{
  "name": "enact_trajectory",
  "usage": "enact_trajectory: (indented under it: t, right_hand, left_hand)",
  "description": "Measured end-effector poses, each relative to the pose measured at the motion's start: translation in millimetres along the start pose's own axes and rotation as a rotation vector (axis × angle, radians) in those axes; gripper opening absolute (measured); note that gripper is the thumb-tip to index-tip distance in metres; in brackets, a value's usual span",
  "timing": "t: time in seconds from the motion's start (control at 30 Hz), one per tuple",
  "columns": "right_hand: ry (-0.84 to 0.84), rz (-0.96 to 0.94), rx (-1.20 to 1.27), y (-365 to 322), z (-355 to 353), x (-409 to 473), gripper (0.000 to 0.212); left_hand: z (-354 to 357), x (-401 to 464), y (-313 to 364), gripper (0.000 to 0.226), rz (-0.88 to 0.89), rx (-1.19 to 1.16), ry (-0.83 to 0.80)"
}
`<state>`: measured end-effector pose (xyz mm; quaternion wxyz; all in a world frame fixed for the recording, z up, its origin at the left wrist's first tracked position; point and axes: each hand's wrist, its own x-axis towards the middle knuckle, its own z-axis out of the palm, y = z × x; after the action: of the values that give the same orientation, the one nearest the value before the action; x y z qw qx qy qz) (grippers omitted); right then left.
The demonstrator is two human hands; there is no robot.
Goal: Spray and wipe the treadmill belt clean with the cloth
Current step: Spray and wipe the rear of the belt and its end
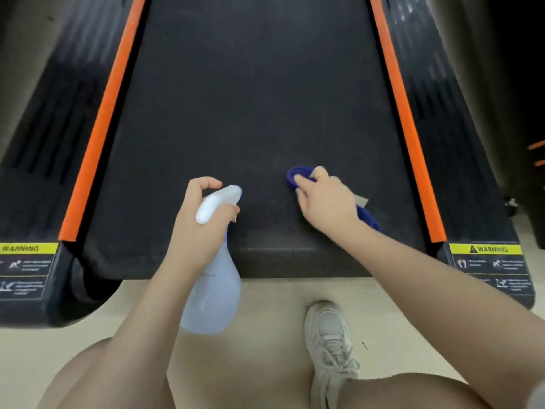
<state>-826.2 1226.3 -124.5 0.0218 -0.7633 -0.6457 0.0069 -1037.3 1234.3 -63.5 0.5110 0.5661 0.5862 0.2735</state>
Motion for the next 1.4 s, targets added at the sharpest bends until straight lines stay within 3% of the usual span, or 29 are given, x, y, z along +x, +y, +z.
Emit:
enact_trajectory:
  t: [0.07,0.13,0.23,0.3,0.43,0.47,0.53,0.7,0.73,0.83,0.9,1.07,1.2,1.27,1.4]
  right_hand:
    - [0.021,0.167,-0.037,-2,-2,19,0.031]
    - [0.021,0.154,-0.028,-32,-1,20,0.029]
    - [-0.048,-0.197,0.047,-75,4,2,0.032]
    - [-0.044,-0.269,0.063,-64,2,11,0.033]
    - [0.015,0.191,0.024,-10,3,55,0.029]
    - [0.006,0.226,0.028,-10,1,54,0.030]
    - [-0.009,0.144,0.026,-36,-1,36,0.029]
    - [-0.103,-0.514,0.181,-101,1,-34,0.034]
    - [-0.085,-0.525,0.172,-94,2,-25,0.036]
    - [-0.025,-0.137,0.033,-69,2,9,0.030]
    - [0.049,-0.017,-0.019,-83,3,4,0.028]
    - [0.007,-0.371,0.055,-206,12,-41,0.032]
    - [0.013,-0.547,0.123,-215,13,-39,0.024]
    - [0.027,-0.448,0.137,-185,13,-35,0.022]
    - [0.088,0.165,0.115,-136,5,-30,0.026]
  left_hand:
    - [-6,-2,-3,0.041,0.006,-0.005,0.022]
    - [-10,0,-5,0.044,0.019,-0.014,0.057]
    - [-12,6,-10,0.047,0.027,-0.026,0.096]
    - [-12,9,-14,0.046,0.024,-0.035,0.103]
    - [-16,7,-25,0.041,0.019,-0.052,0.114]
    - [-16,6,-29,0.040,0.008,-0.046,0.110]
    - [-15,5,-37,0.032,-0.013,-0.040,0.096]
    - [-34,-2,-53,0.021,0.021,-0.024,0.154]
    - [-42,-8,-58,0.022,0.037,-0.026,0.195]
    - [-65,-34,-74,0.019,0.082,-0.036,0.322]
    - [-73,-40,-80,0.022,0.089,-0.003,0.354]
    - [-101,-36,-89,0.032,0.145,-0.034,0.422]
    - [-111,-58,-94,0.032,0.177,-0.119,0.425]
    - [-109,-66,-99,0.027,0.202,-0.137,0.383]
    - [-104,-75,-108,0.025,0.226,-0.128,0.289]
